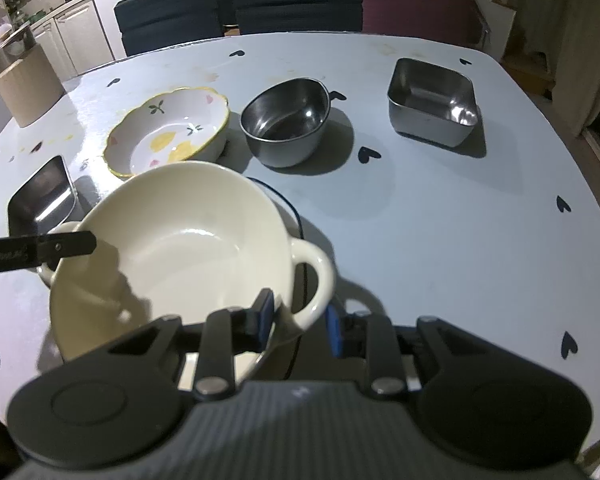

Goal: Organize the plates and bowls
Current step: 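Lower the cream bowl with both grippers beside the lemon-pattern bowl, then open both grippers to release the cream bowl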

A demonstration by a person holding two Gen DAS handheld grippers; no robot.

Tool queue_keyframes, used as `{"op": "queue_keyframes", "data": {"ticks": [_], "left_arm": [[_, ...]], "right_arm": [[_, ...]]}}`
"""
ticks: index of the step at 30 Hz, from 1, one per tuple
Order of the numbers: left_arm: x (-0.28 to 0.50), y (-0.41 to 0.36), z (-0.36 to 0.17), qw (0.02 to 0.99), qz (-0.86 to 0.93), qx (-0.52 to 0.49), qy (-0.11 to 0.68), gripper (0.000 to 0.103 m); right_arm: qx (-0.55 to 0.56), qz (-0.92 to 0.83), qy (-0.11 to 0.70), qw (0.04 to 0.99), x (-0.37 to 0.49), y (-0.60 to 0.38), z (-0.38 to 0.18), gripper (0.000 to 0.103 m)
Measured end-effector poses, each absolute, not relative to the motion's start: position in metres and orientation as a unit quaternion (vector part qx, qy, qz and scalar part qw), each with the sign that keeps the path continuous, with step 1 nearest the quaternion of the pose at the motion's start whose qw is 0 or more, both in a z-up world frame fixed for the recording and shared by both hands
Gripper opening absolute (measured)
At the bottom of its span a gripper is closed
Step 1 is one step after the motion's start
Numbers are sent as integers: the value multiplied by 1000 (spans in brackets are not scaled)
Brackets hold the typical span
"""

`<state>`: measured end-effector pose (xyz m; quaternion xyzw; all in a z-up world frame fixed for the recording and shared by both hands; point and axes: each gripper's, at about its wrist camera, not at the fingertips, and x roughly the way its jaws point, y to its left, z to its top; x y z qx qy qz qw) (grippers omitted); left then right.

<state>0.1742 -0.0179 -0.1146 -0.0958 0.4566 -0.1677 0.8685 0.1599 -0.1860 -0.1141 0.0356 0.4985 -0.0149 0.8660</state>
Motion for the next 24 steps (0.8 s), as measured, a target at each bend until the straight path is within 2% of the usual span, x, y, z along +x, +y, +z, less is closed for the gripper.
{"op": "queue_keyframes", "data": {"ticks": [17, 19, 22, 24], "left_arm": [[170, -22, -114, 859, -172, -70, 476, 32], [169, -23, -113, 858, -172, -66, 480, 39], [167, -24, -112, 857, -174, -59, 481, 50], [164, -25, -109, 858, -179, -53, 478, 58]], "right_arm": [[54, -7, 497, 866, 160, -191, -118, 33], [69, -10, 498, 864, 160, -194, -118, 33], [84, -14, 495, 865, 159, -198, -115, 45], [85, -13, 487, 869, 156, -198, -113, 59]]}}
